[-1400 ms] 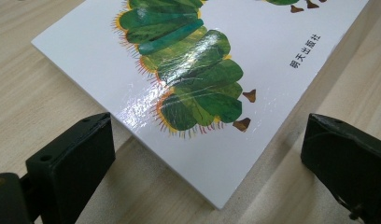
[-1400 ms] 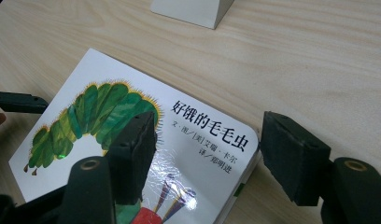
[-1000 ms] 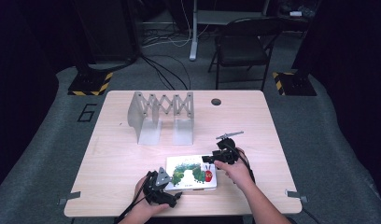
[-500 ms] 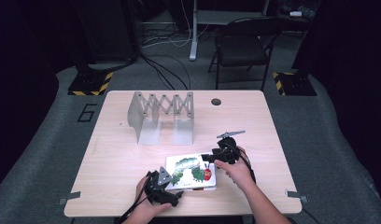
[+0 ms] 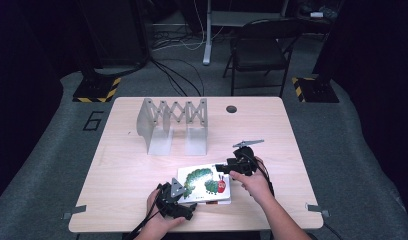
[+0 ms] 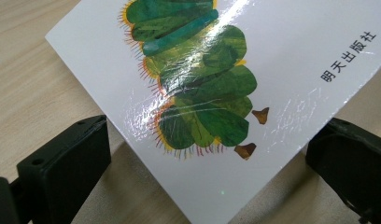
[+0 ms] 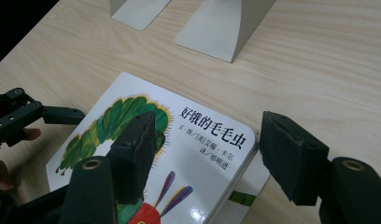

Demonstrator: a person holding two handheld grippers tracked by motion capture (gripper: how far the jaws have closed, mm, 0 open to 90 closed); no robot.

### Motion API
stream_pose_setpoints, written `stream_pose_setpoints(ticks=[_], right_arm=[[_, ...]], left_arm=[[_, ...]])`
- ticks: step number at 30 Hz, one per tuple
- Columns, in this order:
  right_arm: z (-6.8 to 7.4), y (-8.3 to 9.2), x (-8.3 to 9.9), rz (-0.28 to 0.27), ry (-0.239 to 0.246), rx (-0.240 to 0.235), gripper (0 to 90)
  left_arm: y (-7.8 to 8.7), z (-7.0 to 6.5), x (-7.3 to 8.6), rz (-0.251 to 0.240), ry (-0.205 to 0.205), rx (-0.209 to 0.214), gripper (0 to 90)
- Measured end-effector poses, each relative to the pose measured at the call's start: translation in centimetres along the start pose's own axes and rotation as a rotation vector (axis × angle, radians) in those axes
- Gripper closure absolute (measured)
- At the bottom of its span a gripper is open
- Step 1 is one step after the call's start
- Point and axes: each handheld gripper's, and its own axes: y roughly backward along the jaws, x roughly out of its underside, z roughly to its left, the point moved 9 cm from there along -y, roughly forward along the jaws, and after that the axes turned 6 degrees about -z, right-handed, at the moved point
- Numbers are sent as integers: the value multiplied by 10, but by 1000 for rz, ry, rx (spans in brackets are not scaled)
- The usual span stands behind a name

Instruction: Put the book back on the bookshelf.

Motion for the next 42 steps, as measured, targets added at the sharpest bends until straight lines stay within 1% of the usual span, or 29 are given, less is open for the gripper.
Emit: stream_pose_setpoints(ticks=[3,5,7,8,12,13,14,16,19,20,22,23,24,25,26,27,29,30,31,32,34,35,36,37,38,39,40,41,42], right_arm=[[1,0,0,3,-5,-4,370],[2,0,1,4,3,-7,376],[3,0,1,4,-2,-6,377],[2,-1,0,-1,10,-9,379],[2,-1,1,7,4,-11,383],[2,-1,1,7,4,-11,383],[2,-1,2,7,-6,-14,385],[2,-1,2,6,-4,-14,385],[2,-1,2,7,-4,-13,385],[1,-2,2,8,-2,-11,385],[1,-2,2,9,1,-11,385],[1,-2,2,8,0,-12,385],[1,-2,2,7,-1,-12,385],[1,-2,2,7,0,-12,385],[1,-2,2,7,0,-12,385],[1,-2,2,7,0,-12,385],[1,-2,2,7,-1,-12,385],[2,-2,2,8,-6,-13,385],[2,-2,2,8,-6,-13,385],[-1,-3,2,3,14,-9,384],[0,-3,3,10,2,-8,384],[0,-3,3,15,3,-7,384],[-1,-4,2,6,17,-8,385],[-1,-4,2,6,17,-8,385],[-1,-4,2,6,18,-8,384],[0,-3,3,13,2,-8,385],[0,-3,3,15,1,-9,385],[-1,-4,3,7,11,-10,384],[-2,-4,3,10,9,-10,384]], left_arm=[[0,2,0,1,1,-14,0],[1,2,0,1,-3,-20,0],[1,2,-1,-8,-10,-28,0],[1,2,-1,-12,-28,-38,0],[2,1,-2,-10,-49,-28,6],[2,1,-2,-15,-54,-39,6],[2,1,-3,-15,-59,-39,10],[2,1,-3,-22,-69,-41,13],[4,0,-4,-19,-101,-39,28],[4,-1,-5,-27,-114,-51,38],[4,-2,-5,-32,-120,-50,41],[4,-2,-6,-38,-131,-54,46],[5,-2,-6,-28,-139,-50,49],[5,-3,-6,-35,-143,-57,54],[5,-2,-6,-34,-159,-63,58],[6,-3,-6,-33,-164,-56,66],[6,-4,-7,-43,-178,-59,71],[6,-4,-8,-48,-199,-58,105],[7,-7,-8,-49,-206,-45,105],[7,-7,-9,-54,-220,-57,129],[7,-8,-9,-53,-225,-46,132],[7,-8,-9,-53,-226,-44,132],[7,-8,-9,-58,-222,-41,133],[7,-8,-9,-58,-222,-41,133],[7,-8,-9,-63,-221,-52,133],[7,-8,-9,-60,-224,-48,133],[8,-7,-8,-54,-228,-40,134],[8,-7,-8,-55,-228,-44,134],[7,-8,-8,-66,-219,-37,134]])
